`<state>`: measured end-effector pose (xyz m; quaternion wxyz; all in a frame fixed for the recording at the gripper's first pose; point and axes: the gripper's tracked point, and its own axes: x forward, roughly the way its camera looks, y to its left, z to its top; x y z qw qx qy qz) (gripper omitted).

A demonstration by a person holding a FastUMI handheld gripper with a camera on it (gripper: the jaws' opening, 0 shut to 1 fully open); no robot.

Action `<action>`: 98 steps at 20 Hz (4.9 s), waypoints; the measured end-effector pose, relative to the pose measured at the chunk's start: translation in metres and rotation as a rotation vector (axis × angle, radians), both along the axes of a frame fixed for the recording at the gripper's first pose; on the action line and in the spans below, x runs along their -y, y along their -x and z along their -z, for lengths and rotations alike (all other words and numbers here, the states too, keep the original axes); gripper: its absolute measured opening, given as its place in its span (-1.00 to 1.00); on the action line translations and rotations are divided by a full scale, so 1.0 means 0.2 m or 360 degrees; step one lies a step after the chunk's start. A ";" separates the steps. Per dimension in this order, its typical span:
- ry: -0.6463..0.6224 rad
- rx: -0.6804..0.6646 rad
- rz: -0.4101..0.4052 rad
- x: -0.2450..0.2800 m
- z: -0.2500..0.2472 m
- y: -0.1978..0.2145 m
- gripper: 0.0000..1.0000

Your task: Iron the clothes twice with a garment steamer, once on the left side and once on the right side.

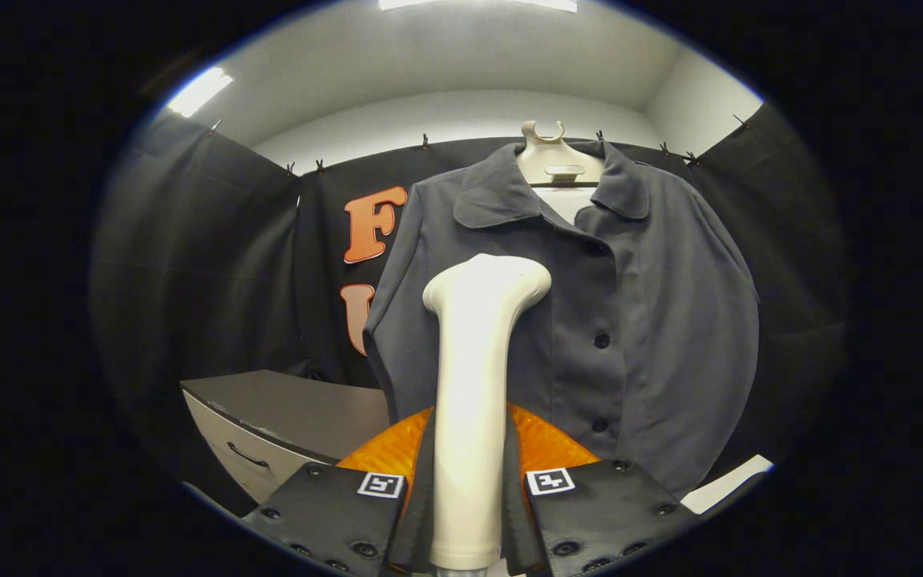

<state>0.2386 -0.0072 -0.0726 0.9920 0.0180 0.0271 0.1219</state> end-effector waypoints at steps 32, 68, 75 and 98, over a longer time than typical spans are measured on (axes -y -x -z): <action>0.0025 -0.0289 0.0049 0.10 0.71 0.35 -0.16; -0.0039 0.0002 0.0219 0.57 0.04 0.44 -0.17; 0.0016 0.0096 0.0358 0.89 -0.19 0.17 -0.17; 0.0026 0.0035 0.0326 0.93 -0.10 -0.08 -0.17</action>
